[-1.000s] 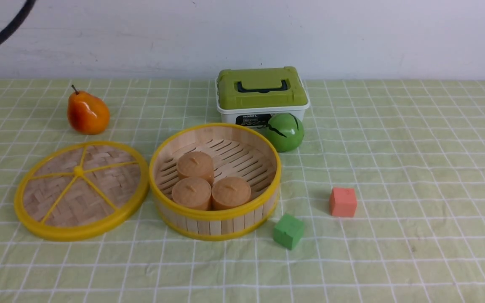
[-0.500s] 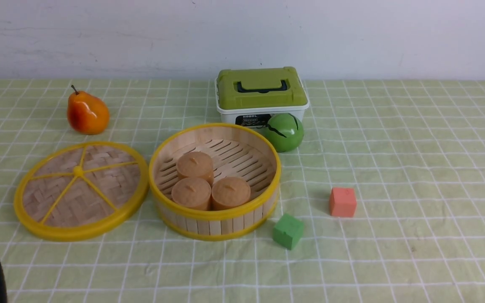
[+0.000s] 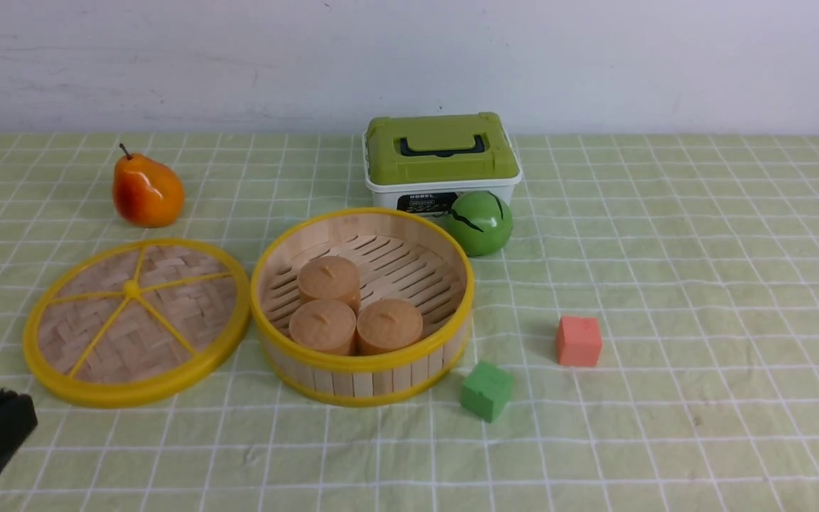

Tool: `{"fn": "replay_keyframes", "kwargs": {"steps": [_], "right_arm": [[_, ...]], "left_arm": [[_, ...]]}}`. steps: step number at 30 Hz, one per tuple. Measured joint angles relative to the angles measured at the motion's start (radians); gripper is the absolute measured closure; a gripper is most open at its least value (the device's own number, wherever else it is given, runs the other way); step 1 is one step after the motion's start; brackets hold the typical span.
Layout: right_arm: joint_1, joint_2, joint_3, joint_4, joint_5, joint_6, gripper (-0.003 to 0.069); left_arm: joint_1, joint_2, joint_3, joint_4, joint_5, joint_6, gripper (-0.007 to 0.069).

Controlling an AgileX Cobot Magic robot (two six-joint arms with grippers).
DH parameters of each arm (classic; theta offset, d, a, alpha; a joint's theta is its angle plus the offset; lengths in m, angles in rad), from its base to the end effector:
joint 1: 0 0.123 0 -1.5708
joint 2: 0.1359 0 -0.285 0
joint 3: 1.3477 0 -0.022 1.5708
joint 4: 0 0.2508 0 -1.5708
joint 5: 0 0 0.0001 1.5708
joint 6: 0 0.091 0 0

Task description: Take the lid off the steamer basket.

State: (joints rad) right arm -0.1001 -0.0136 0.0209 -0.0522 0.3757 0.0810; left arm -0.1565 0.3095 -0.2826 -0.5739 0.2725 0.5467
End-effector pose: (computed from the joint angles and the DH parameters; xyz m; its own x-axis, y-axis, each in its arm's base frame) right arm 0.0520 -0.0070 0.1731 -0.2856 0.0613 -0.9564 0.1275 0.9915 0.0255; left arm 0.0775 -0.0257 0.2675 -0.1703 0.0167 -0.9852 0.2947 0.9550 -0.0348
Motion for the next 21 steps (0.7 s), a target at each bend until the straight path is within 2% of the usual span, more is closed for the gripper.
{"fn": "replay_keyframes", "kwargs": {"steps": [8, 14, 18, 19, 21], "right_arm": [[0.0, 0.0, 0.0, 0.0, 0.0, 0.0, 0.0416], [0.0, 0.0, 0.0, 0.0, 0.0, 0.0, 0.0416], [0.0, 0.0, 0.0, 0.0, 0.0, 0.0, 0.0419], [0.0, 0.0, 0.0, 0.0, 0.0, 0.0, 0.0419], [0.0, 0.0, 0.0, 0.0, 0.0, 0.0, 0.0419]], "left_arm": [[0.0, -0.001, 0.023, 0.033, 0.005, 0.004, 0.0637], [0.013, -0.083, 0.125, 0.099, -0.202, -0.068, 0.0637], [0.09, -0.184, 0.229, 0.214, -0.285, -0.24, 0.0637], [0.139, -0.22, 0.285, 0.278, -0.288, -0.351, 0.0637], [0.181, -0.253, 0.303, 0.347, -0.214, -0.469, 0.0637]]}}
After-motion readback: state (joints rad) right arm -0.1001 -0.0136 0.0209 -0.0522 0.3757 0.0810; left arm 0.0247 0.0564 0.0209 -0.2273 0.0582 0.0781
